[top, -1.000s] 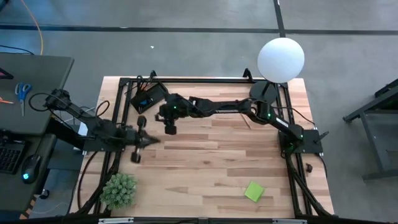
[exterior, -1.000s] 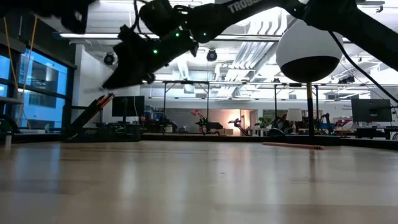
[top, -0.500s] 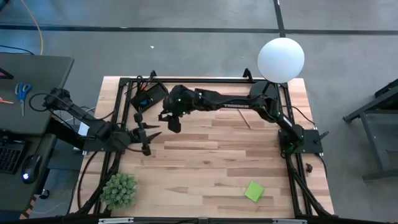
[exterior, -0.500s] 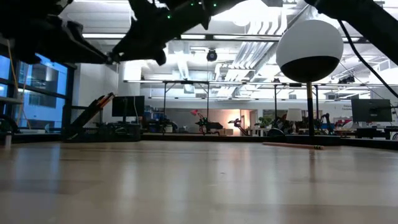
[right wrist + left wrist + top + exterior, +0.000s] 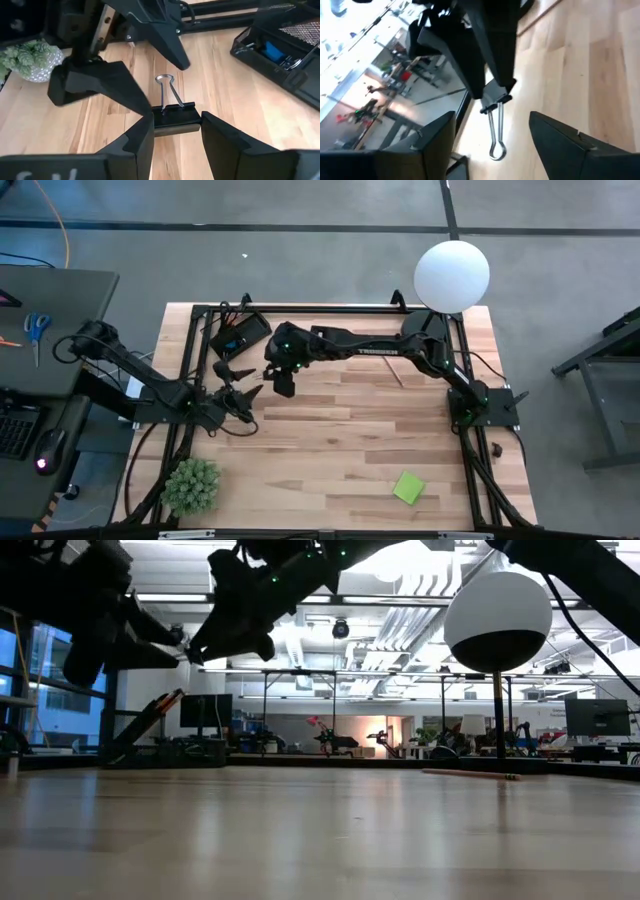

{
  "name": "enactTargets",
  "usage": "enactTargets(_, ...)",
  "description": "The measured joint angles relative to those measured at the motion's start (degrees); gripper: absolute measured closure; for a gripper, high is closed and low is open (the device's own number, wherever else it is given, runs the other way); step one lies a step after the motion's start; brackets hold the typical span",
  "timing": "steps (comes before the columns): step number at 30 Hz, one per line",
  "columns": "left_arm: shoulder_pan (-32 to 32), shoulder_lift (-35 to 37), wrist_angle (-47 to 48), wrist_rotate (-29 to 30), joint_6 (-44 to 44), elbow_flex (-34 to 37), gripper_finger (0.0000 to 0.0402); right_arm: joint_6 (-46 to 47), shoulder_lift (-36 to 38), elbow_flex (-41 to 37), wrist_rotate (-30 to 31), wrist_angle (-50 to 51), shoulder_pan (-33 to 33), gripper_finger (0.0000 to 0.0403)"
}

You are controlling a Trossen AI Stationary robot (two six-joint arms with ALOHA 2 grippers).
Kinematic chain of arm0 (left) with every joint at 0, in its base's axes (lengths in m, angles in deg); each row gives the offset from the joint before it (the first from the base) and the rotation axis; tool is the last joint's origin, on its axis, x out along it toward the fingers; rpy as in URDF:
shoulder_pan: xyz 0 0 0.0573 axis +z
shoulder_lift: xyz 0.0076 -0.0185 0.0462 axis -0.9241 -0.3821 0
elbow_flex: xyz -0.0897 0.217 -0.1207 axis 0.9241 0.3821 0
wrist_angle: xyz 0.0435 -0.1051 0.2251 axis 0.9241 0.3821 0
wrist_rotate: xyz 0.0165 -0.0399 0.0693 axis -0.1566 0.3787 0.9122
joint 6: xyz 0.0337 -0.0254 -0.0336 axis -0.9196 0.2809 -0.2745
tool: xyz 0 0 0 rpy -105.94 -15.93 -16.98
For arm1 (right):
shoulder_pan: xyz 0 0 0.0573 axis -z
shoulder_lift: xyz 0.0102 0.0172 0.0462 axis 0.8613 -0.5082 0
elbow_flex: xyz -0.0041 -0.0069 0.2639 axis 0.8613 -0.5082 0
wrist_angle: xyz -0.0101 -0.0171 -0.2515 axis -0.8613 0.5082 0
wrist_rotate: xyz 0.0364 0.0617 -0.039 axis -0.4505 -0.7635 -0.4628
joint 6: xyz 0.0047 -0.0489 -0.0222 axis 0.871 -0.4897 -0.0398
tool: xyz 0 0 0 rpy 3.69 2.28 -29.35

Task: Pick and place office supplies into organizer
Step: Put the black binder clip into the black desk organizer

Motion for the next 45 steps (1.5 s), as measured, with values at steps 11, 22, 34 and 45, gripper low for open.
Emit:
enactTargets(11, 0.0, -6.2, -1.2, 0.9, 5.6, 0.0, 0.029, 0.2, 0.0, 0.0, -0.3, -1.0, -0.1, 0.0265)
enactTargets(22, 0.0, -6.4, -1.0, 2.5, 8.0, 0.0, 0.0396, 0.8, -0.1, 0.0, -1.4, -0.8, 0.0, 0.0265)
enactTargets(34, 0.1, -6.4, -0.7, 4.4, 12.5, -0.2, 0.0398, 0.6, 1.2, 0.0, -1.7, 2.8, 0.2, 0.0265)
enactTargets(45, 19.0, -4.0, 19.7, -8.8, 30.2, 0.1, 0.0401, -1.6, 9.7, 0.1, 10.5, 26.2, -4.4, 0.0266)
